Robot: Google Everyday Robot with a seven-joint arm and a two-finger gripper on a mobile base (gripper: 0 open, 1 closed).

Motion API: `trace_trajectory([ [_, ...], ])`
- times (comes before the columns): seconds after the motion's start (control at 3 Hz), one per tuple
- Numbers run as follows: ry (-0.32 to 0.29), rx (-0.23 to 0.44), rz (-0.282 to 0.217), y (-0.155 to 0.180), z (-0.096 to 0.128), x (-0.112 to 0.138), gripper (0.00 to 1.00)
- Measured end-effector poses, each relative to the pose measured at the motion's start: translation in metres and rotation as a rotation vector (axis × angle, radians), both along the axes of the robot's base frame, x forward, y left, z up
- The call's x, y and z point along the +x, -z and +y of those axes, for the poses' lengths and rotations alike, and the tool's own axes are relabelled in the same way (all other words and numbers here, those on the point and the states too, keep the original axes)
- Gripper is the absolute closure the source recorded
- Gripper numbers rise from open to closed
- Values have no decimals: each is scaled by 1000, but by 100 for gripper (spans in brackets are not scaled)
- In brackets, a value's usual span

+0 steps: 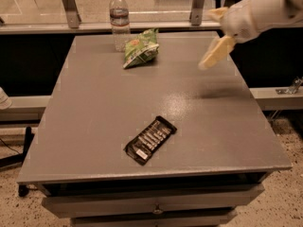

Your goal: Move green jalapeno chip bag near water bottle

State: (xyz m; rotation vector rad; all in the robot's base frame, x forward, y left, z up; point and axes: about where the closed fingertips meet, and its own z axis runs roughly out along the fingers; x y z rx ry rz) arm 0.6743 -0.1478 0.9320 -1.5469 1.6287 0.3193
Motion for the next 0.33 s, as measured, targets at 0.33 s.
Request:
trace_trajectory([
  [0.33,1,-2,8,2,-5,-3,0],
])
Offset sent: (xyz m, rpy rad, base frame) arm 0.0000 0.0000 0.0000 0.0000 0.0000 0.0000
